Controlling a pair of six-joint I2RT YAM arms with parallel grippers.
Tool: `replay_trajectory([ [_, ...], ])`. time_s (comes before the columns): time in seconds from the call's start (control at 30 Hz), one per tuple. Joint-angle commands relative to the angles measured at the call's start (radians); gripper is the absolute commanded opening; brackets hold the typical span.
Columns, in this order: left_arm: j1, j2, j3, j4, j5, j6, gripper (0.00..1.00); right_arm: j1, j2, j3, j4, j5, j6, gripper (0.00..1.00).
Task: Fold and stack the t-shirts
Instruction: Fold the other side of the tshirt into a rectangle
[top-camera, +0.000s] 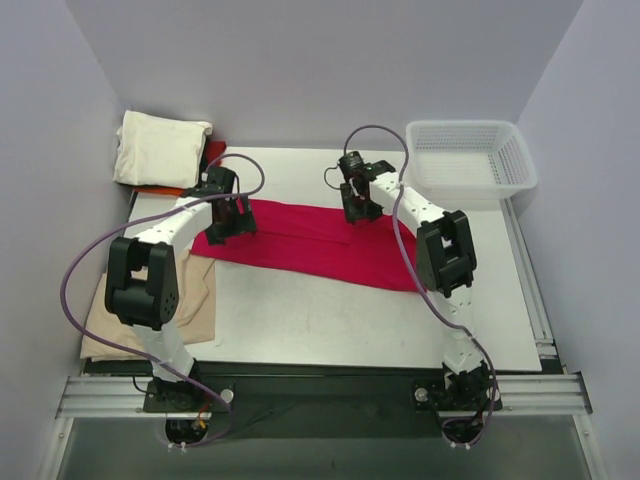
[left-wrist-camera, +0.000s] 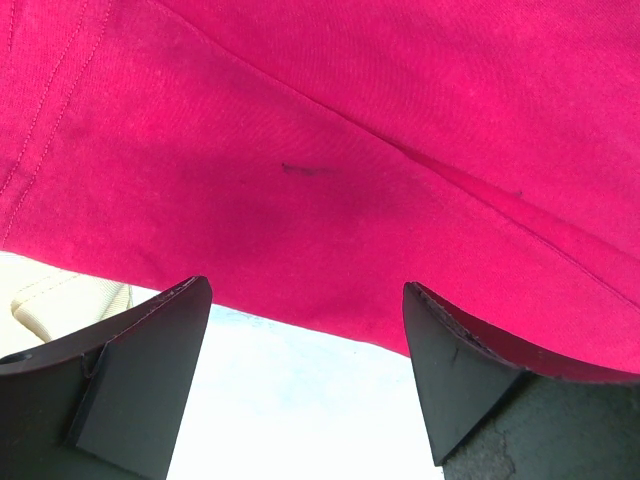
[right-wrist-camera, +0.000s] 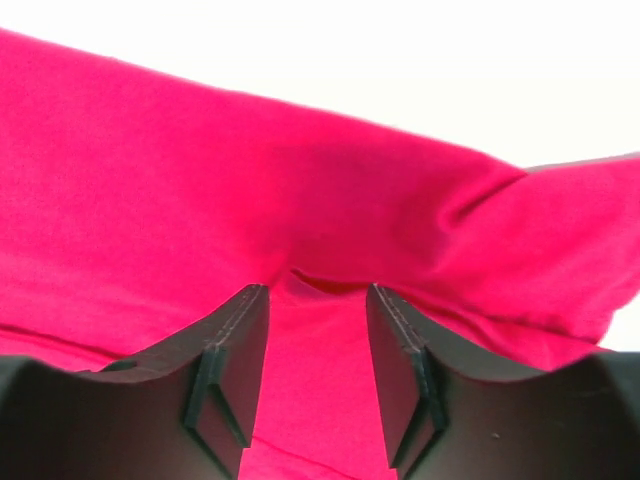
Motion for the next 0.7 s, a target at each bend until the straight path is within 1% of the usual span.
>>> replay_trajectory([
  [0.0, 0.003, -0.046, 0.008, 0.023, 0.001, -0.007, 0.88, -0.017, -0.011, 0.041, -0.054, 0.055, 0.016, 0.45],
  [0.13, 0.003, -0.052, 0.002, 0.021, -0.003, -0.01, 0.88, -0.043, -0.054, 0.028, -0.053, 0.114, 0.071, 0.46],
  [0.17, 0.002, -0.055, -0.001, 0.02, -0.004, -0.009, 0.88, -0.081, -0.1, 0.007, -0.051, 0.134, 0.116, 0.46],
  [0.33, 0.002, -0.06, -0.01, 0.021, -0.006, -0.009, 0.88, -0.13, -0.151, -0.034, -0.053, 0.085, 0.154, 0.46],
  [0.47, 0.003, -0.055, -0.009, 0.027, -0.009, -0.001, 0.88, -0.152, -0.218, -0.149, -0.054, 0.047, 0.18, 0.46],
  [0.67, 0.005, -0.031, 0.017, 0.02, -0.016, 0.011, 0.88, -0.13, -0.312, -0.346, -0.053, -0.008, 0.212, 0.46],
])
